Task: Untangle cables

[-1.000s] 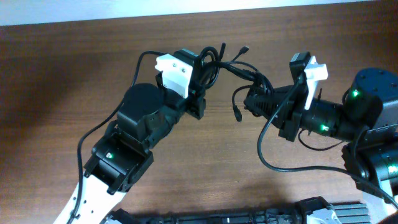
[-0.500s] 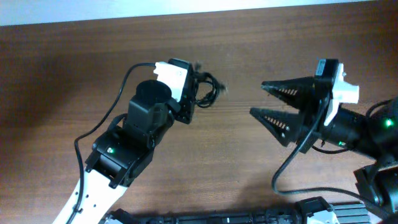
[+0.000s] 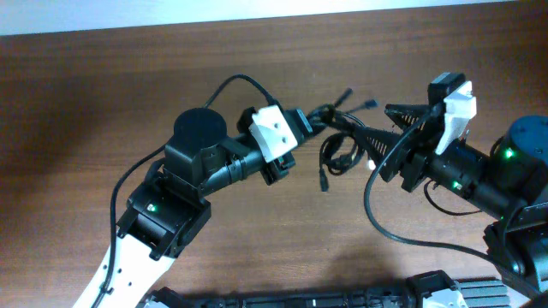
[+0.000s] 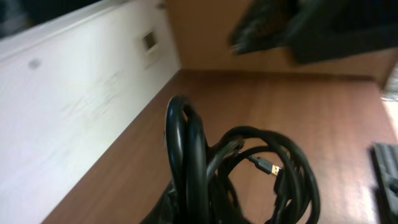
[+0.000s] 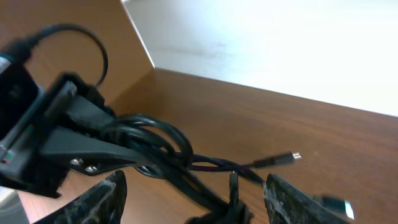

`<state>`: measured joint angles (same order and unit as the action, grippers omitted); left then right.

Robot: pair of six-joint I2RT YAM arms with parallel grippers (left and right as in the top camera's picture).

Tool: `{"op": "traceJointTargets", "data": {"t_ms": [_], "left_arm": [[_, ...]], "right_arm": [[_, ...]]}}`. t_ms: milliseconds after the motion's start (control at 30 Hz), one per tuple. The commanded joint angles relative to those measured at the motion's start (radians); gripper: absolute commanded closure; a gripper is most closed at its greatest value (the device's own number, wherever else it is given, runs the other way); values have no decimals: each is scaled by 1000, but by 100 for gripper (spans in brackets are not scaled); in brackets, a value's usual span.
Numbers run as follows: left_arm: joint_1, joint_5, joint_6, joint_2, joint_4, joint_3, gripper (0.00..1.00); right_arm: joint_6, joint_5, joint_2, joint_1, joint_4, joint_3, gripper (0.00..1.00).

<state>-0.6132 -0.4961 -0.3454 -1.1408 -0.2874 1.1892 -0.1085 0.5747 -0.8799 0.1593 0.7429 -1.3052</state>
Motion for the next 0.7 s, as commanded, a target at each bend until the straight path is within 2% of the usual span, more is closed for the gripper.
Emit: {"op": "traceJointTargets", "data": {"t_ms": [0,100,267,467,500,533,633,667], "left_arm": [[0,-175,-171,23,5,6,100],[0,-214,-208,23,2,6,100],[0,-305,-212,21,9,6,100],[0,-392,-232,17,15,6,100],[0,-391,-232,14,23,6,100],[0,-392,-232,11,32,6,100],[0,-426,-231,9,63,6,100],[0,-433,-232,9,66,6,100]], "right_arm": [[234,39,3,-3,31,-8,30],[295,54,3,-3,31,-8,31],[478,235,3,-2,32,-8,31],[576,365,3,-2,32,-8,32],[576,366,3,-2,32,-8,48],[576,381,3,-2,32,-8,55],[576,421,3,-2,32,-8,73],[576,421,3,-2,32,-8,73]]}}
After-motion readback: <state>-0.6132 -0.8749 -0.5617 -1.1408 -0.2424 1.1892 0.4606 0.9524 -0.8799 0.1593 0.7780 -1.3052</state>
